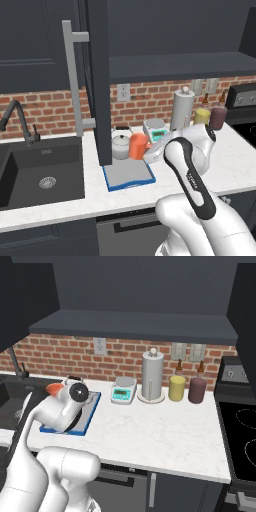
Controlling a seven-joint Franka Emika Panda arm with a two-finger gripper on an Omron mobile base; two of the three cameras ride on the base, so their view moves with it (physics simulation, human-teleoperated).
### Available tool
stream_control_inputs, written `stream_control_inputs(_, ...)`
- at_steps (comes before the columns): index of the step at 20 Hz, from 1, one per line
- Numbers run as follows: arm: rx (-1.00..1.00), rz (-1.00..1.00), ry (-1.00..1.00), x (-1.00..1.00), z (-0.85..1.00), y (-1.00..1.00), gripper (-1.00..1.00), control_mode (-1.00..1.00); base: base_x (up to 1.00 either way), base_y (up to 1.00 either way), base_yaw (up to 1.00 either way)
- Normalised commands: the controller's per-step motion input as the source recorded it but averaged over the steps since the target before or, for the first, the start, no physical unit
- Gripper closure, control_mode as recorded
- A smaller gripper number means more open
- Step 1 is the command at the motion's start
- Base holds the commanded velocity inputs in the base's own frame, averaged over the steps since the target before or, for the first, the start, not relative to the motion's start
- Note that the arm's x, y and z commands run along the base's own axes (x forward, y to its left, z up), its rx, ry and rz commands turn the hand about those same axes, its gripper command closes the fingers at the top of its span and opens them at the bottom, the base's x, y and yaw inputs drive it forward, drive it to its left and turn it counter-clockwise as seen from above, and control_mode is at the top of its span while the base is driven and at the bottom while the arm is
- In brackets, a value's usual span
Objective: Pick the kettle from the counter and place it on the tray. Then pick the mug from the cabinet and place it on the tray. Then close the cabinet doors.
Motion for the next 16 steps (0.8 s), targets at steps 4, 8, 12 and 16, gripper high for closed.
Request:
stream_control_inputs(4,-0.02,0.04,0.0,0.58,-0.45,0.04,1.0,-1.0,0.0,0.0,0.0)
stream_control_inputs(8,-0.05,0.05,0.04,0.48,-0.35,0.0,1.0,-1.0,0.0,0.0,0.0)
stream_control_inputs(12,-0.07,0.04,0.12,0.39,-0.29,0.0,1.0,-1.0,0.0,0.0,0.0)
stream_control_inputs(16,-0.09,0.05,0.07,0.1,-0.33,0.0,1.0,-1.0,0.0,0.0,0.0)
